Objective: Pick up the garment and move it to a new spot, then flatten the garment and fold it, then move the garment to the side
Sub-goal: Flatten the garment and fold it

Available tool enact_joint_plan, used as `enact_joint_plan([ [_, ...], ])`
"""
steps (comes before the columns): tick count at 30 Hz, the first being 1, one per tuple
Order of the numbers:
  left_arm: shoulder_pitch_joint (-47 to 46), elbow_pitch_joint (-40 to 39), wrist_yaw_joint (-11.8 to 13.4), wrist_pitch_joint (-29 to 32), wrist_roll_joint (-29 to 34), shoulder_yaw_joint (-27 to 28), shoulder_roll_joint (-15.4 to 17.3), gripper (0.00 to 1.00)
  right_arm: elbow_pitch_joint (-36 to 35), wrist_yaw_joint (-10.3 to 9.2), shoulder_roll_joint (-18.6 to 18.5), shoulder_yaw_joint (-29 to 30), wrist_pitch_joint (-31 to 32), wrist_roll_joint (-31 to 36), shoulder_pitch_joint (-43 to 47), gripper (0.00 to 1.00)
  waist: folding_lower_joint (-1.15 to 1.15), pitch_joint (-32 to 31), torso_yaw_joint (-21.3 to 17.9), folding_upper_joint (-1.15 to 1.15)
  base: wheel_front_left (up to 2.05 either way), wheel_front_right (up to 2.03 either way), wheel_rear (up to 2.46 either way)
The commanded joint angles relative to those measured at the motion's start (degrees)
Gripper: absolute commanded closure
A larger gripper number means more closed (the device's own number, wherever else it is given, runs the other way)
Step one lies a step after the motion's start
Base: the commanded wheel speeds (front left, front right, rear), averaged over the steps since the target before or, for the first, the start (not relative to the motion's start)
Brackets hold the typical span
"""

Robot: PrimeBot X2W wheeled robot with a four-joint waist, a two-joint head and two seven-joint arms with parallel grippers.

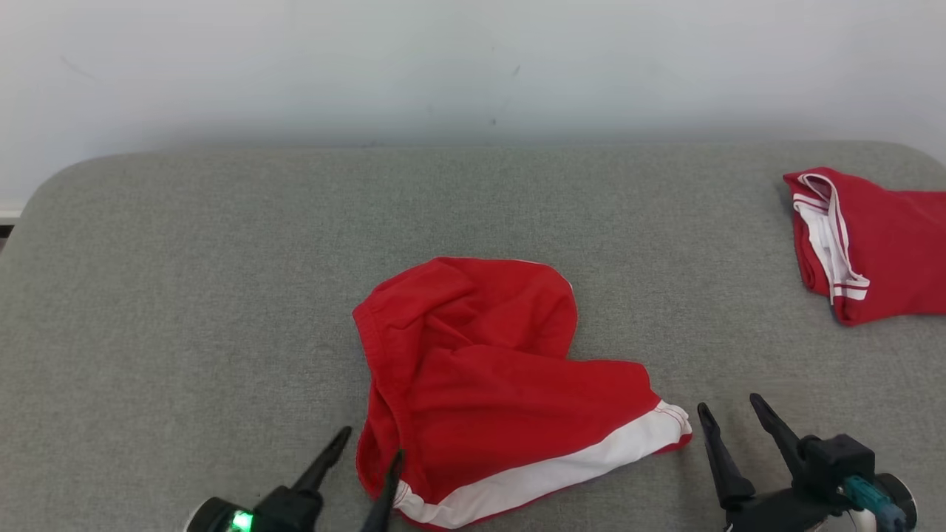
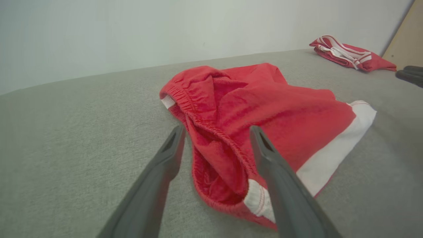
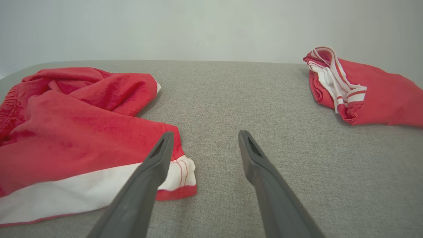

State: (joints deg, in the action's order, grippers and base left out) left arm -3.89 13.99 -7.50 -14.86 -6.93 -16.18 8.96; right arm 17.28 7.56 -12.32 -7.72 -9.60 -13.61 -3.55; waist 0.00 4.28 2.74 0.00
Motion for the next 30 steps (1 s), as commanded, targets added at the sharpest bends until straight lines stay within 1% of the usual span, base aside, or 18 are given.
enact_joint_plan([
  [1,-1.5,1.0,0.1,0.0,-1.2,-3.1,1.5,0.00,2.1,-0.16,-0.8,-0.9,0.3,-0.8,-1.8,0.00,0.00,1.0,0.1,0.00,0.00,0.00,0.00],
  [6,-3.0,3.6,0.1,0.1,-3.4,-9.7,4.0,0.00,7.8,-0.16,-1.2,-3.5,0.4,-2.1,-5.1,0.00,0.00,2.1,0.4,0.00,0.00,0.00,0.00],
  [10,-3.9,5.7,0.1,0.7,-5.3,-12.5,4.8,0.00,11.9,-0.16,-1.5,-5.5,-0.4,-3.4,-7.0,0.00,0.00,2.7,0.6,0.00,0.00,0.00,0.00],
  [18,-5.2,8.0,0.1,0.8,-7.4,-16.5,5.6,0.00,17.5,-0.16,-1.5,-8.9,-1.8,-5.4,-9.7,0.00,0.00,3.4,0.4,0.00,0.00,0.00,0.00],
  [19,-5.4,8.2,0.1,0.7,-7.7,-16.7,5.7,0.11,18.3,-0.16,-1.4,-9.3,-2.0,-5.7,-10.1,0.00,0.00,3.5,0.4,0.00,0.00,0.00,0.00],
  [20,-5.5,8.4,0.1,0.7,-8.1,-16.8,5.6,0.15,19.1,-0.16,-1.4,-9.8,-2.1,-6.0,-10.6,0.00,0.00,3.6,0.4,0.00,0.00,0.00,0.00],
  [21,-5.5,8.6,0.1,0.6,-8.4,-16.9,5.5,0.35,19.8,-0.16,-1.4,-10.2,-2.4,-6.3,-11.1,0.00,0.00,3.7,0.4,0.00,0.00,0.00,0.00],
  [22,-5.7,8.8,0.1,0.6,-8.8,-16.9,5.4,0.54,20.6,-0.16,-1.2,-10.9,-2.5,-6.9,-11.6,0.03,0.00,3.9,0.5,0.00,0.00,0.00,0.00],
  [23,-5.9,9.1,0.1,0.5,-9.0,-17.0,5.3,0.62,21.4,-0.16,-1.1,-11.6,-2.5,-7.3,-12.0,0.25,0.00,4.0,0.5,0.00,0.00,0.00,0.00],
  [24,-6.1,9.5,0.1,0.4,-9.1,-17.2,5.3,0.71,22.0,-0.16,-1.0,-12.6,-2.7,-7.7,-12.5,0.55,0.00,4.1,0.5,0.00,0.00,0.00,0.00],
  [25,-6.3,9.8,0.1,0.3,-9.4,-17.2,5.1,0.87,22.6,-0.16,-0.8,-13.5,-2.9,-8.2,-13.0,0.73,0.00,4.1,0.6,0.00,0.00,0.00,0.00],
  [26,-6.5,10.1,0.1,0.2,-9.8,-17.2,4.8,1.00,23.1,-0.16,-0.7,-14.3,-3.2,-8.6,-13.4,1.00,0.00,4.1,0.6,0.00,0.00,0.00,0.00],
  [30,-6.1,10.3,0.1,-0.1,-11.5,-16.8,4.1,1.00,23.1,-0.16,-1.1,-16.0,-4.8,-10.0,-14.9,1.00,0.00,3.8,0.8,0.00,0.00,0.00,0.00],
])
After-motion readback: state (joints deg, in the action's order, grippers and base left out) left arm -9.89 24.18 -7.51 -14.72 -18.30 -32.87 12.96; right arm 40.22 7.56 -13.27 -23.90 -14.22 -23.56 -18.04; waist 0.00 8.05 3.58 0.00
